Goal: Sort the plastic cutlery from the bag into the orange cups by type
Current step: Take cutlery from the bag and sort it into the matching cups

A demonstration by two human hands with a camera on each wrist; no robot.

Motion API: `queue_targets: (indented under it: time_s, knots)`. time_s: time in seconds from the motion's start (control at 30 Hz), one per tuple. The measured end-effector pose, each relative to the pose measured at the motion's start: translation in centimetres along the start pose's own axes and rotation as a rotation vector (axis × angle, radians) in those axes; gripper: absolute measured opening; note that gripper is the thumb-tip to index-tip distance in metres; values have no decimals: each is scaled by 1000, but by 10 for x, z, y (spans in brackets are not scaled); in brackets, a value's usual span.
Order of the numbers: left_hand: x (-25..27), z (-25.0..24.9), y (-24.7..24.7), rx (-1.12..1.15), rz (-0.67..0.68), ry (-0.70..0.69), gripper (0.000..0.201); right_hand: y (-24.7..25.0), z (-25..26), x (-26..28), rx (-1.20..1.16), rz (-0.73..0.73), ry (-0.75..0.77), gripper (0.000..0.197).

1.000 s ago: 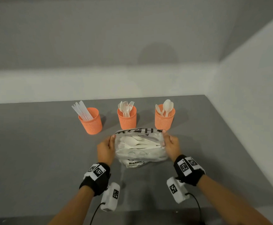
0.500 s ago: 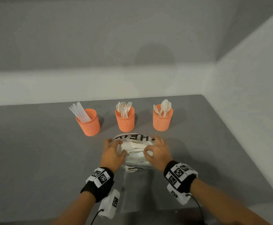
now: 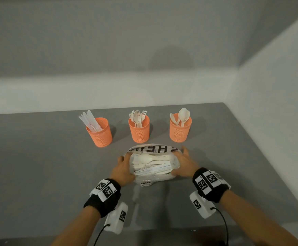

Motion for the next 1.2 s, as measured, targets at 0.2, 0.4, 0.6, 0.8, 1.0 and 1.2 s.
queue_targets:
  time_s: [0.2,0.4,0.6,0.8,1.0,1.2]
  knots:
    - [-10,-10,16,43,-49,20,74,32,50,28,498,-412,229,45]
    - [-13,-18,21,8,-6,-19,76,-2,72,3,377,-77,345,55]
    - [-10,-17,23,-3,19,-59,74,-9,65,-20,418,48,236,73]
    - [-14,-18,26,6,17,-96,72,3,65,-28,406,-4,230,63]
    - [-21,-22,29,6,19,-123,69,-5,68,-35,394,-64,250,74]
    - [-30,-23,32,53,49,-177,66,-8,66,-37,281,-71,190,75]
Point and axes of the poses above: each hand's wrist, its own x-axis away from the middle knuckle, its own y-axis out of the back of the hand, z = x × y, the point moved 4 cm from there along -x, towards the middle knuckle, and after that the axes turned 4 degrees about -x, right-handed, at the moved point
